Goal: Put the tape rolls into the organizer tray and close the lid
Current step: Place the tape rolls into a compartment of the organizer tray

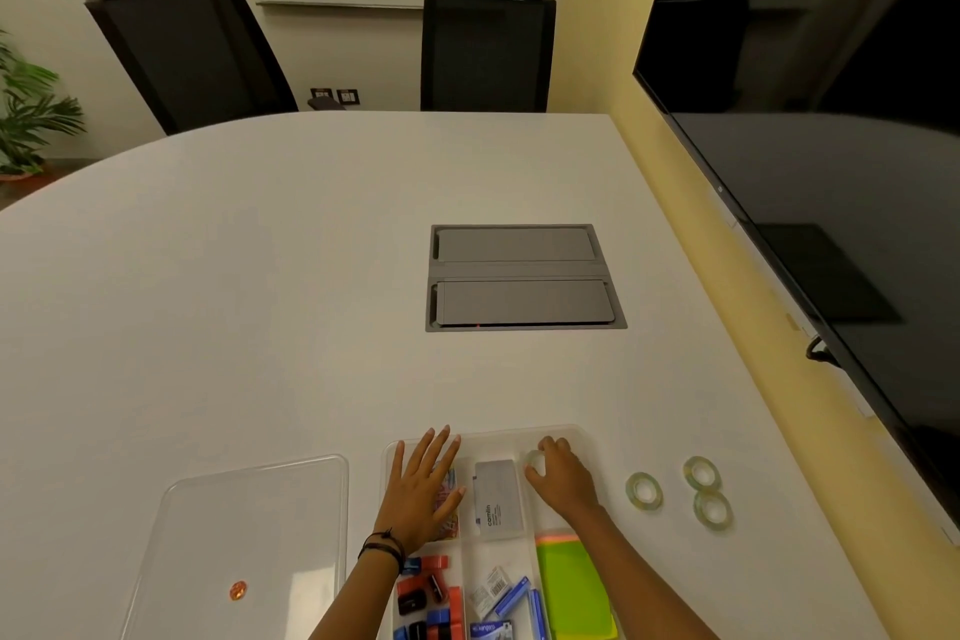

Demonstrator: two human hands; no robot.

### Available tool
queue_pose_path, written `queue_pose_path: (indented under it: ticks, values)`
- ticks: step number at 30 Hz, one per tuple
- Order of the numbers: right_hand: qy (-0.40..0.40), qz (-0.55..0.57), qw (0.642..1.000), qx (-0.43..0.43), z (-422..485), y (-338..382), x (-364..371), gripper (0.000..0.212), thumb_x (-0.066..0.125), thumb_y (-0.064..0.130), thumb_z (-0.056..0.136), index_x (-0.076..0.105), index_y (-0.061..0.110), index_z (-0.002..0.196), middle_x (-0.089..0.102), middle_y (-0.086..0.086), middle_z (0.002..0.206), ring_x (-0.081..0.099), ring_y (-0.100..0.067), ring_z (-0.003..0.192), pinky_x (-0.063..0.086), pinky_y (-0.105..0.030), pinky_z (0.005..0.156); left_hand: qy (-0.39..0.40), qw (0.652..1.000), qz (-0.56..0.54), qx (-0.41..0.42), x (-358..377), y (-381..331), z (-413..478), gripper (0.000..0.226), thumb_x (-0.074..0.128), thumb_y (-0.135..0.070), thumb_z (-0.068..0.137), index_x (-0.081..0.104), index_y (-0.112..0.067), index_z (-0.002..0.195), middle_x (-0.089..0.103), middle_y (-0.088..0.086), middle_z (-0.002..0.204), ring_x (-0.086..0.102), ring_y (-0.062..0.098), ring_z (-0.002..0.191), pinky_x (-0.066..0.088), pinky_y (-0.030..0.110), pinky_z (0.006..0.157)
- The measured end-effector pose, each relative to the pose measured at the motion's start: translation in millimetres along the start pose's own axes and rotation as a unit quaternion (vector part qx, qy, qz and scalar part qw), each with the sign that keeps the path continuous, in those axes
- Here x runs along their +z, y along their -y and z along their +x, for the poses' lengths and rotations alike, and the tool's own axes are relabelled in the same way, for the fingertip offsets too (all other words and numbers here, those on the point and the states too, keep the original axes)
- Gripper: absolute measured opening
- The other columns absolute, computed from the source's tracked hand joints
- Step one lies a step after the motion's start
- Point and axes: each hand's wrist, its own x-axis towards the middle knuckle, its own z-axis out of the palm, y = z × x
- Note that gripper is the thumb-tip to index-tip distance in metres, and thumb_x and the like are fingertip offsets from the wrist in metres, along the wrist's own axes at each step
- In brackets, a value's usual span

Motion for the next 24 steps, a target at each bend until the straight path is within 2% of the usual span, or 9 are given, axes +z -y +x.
queue_pose_path:
  ticks: [4,9,11,13,16,18,20,22,24]
  values:
    - [0.002,-0.050,0.999,-0.004,-2,-1,6,0.040,0.049,0.029,0.093,0.042,0.008,0.126,0.045,-0.014,0.128,0.050,-0.029,0.114,0.049,-0.036,0.088,0.014,1.000,-0.004,-0.003,-1,0,2,0.069,0.001,-0.073,0.083,0.000,-0.033,0.140,0.005,0.003,0.152,-0.010,-0.005,0.140,-0.024,0.036,0.109]
    - [-0.046,0.000,0.999,-0.003,-5,-3,2,0.032,0.048,0.021,0.093,0.047,0.011,0.124,0.049,-0.010,0.127,0.053,-0.026,0.112,0.050,-0.035,0.084,0.030,0.999,-0.016,0.000,-4,0,2,0.058,0.000,-0.074,0.082,-0.021,-0.056,0.133,0.002,0.002,0.153,-0.029,-0.008,0.134,-0.024,0.036,0.109]
    - [-0.067,0.076,0.995,-0.012,-6,-7,-6,0.025,0.051,0.014,0.092,0.054,0.011,0.116,0.053,-0.009,0.123,0.057,-0.023,0.102,0.050,-0.033,0.079,0.051,0.999,-0.006,-0.007,-10,-2,2,0.061,0.001,-0.070,0.086,0.002,-0.045,0.141,0.021,0.008,0.153,-0.003,0.006,0.142,-0.023,0.034,0.109]
    - [-0.080,0.149,0.985,-0.039,-8,-12,-16,0.019,0.051,0.004,0.090,0.060,0.008,0.106,0.059,-0.011,0.116,0.058,-0.018,0.087,0.049,-0.023,0.073,0.080,0.997,0.003,-0.010,-16,-7,2,0.071,0.004,-0.064,0.091,0.029,-0.020,0.141,0.043,0.012,0.145,0.034,0.026,0.137,-0.021,0.033,0.110]
    - [-0.124,0.216,0.967,-0.061,-13,-23,-33,0.022,0.050,-0.009,0.087,0.063,0.005,0.097,0.066,-0.014,0.105,0.061,-0.018,0.082,0.046,-0.009,0.065,0.078,0.997,0.023,-0.014,-18,-10,4,0.076,0.005,-0.062,0.092,0.042,-0.013,0.135,0.052,0.013,0.138,0.050,0.037,0.124,-0.019,0.033,0.111]
    - [-0.170,0.249,0.952,-0.045,-18,-35,-44,0.024,0.049,-0.012,0.085,0.064,0.003,0.096,0.067,-0.015,0.101,0.064,-0.024,0.084,0.046,-0.008,0.063,0.072,0.997,0.025,-0.010,-18,-11,6,0.077,0.007,-0.064,0.090,0.039,-0.013,0.138,0.046,0.015,0.143,0.044,0.038,0.129,-0.022,0.033,0.110]
    - [-0.212,0.254,0.943,-0.027,-23,-51,-50,0.025,0.049,-0.014,0.085,0.064,0.002,0.098,0.066,-0.015,0.101,0.064,-0.028,0.089,0.048,-0.014,0.068,0.092,0.995,0.031,-0.020,-16,-8,10,0.071,0.022,-0.062,0.091,0.022,-0.017,0.146,0.021,0.014,0.155,0.020,0.036,0.142,-0.025,0.038,0.112]
    - [-0.225,0.230,0.947,-0.002,-30,-68,-51,0.026,0.049,-0.012,0.085,0.062,0.002,0.103,0.064,-0.016,0.108,0.061,-0.030,0.099,0.050,-0.027,0.078,0.111,0.993,0.041,-0.028,-10,-5,12,0.069,0.040,-0.053,0.093,0.010,-0.022,0.147,0.008,0.010,0.158,0.005,0.030,0.146,-0.014,0.047,0.115]
    - [-0.196,0.193,0.961,0.036,-34,-85,-48,0.030,0.049,-0.009,0.087,0.058,0.001,0.114,0.056,-0.019,0.122,0.054,-0.033,0.114,0.047,-0.037,0.093,0.122,0.991,0.049,-0.032,-10,-5,14,0.071,0.044,-0.050,0.093,0.006,-0.024,0.148,0.007,0.007,0.159,0.003,0.026,0.146,-0.005,0.051,0.116]
